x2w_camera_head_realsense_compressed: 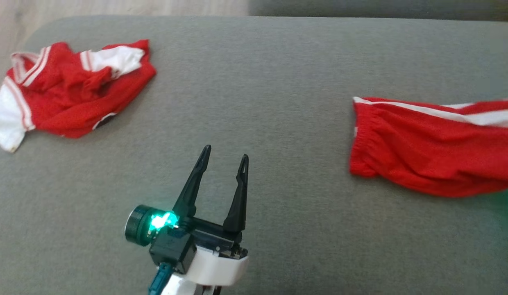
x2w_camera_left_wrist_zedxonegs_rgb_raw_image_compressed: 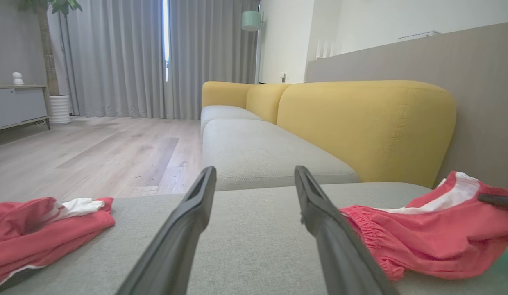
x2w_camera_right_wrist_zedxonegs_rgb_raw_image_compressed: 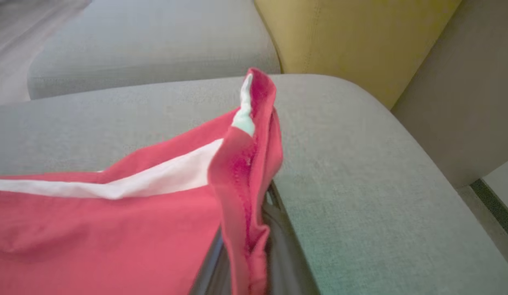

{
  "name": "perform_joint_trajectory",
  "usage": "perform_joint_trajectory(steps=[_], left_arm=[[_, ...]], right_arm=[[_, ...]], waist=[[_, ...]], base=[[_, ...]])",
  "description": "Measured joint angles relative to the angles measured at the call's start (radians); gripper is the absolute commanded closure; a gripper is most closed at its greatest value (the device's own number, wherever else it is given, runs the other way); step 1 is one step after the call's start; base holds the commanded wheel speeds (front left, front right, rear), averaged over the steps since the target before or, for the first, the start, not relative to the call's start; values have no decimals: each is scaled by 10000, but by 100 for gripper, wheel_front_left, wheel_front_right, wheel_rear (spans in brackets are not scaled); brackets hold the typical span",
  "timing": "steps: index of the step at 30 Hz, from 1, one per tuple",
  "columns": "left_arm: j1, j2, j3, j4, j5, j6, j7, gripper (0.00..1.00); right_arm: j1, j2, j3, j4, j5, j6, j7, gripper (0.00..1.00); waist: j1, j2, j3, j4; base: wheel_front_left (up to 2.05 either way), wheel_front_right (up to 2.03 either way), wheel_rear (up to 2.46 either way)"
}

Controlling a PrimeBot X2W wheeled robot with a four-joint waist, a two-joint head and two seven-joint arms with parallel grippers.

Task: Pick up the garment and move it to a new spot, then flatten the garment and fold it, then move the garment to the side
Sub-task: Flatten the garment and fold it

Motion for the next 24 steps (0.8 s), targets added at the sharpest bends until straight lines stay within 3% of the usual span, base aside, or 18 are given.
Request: perform_joint_trajectory(steps=[8, 14, 18, 19, 21, 24], left_arm=[[-2, 0, -8, 238, 0, -13, 0, 0], [1, 0, -123, 355, -174, -4, 0, 0], [4, 0, -255, 407, -274, 2, 0, 0], [6, 0, -274, 430, -326, 2, 0, 0], [6, 0, -324, 477, -368, 2, 0, 0], [11, 0, -374, 568, -405, -2, 0, 0]], right_arm=[[-791, 731, 1235, -2372, 823, 0, 234, 100], [-640, 1373, 2171, -4123, 1329, 0, 986, 100], [-207, 1965, 3010, -4527, 1327, 0, 1373, 100], [-22, 2184, 3208, -4527, 1329, 0, 1446, 77], [371, 2548, 3568, -4483, 1329, 0, 1544, 0], [872, 2803, 3804, -4520, 1400, 0, 1363, 0]], waist=[[0, 0, -199, -385], [-1, 0, -377, -108], [-1, 0, -428, 196], [-1, 0, -437, 270], [0, 0, -454, 398], [0, 0, -540, 547]], base=[[0, 0, 0], [0, 0, 0], [0, 0, 0], [0, 0, 0], [0, 0, 0], [0, 0, 0]])
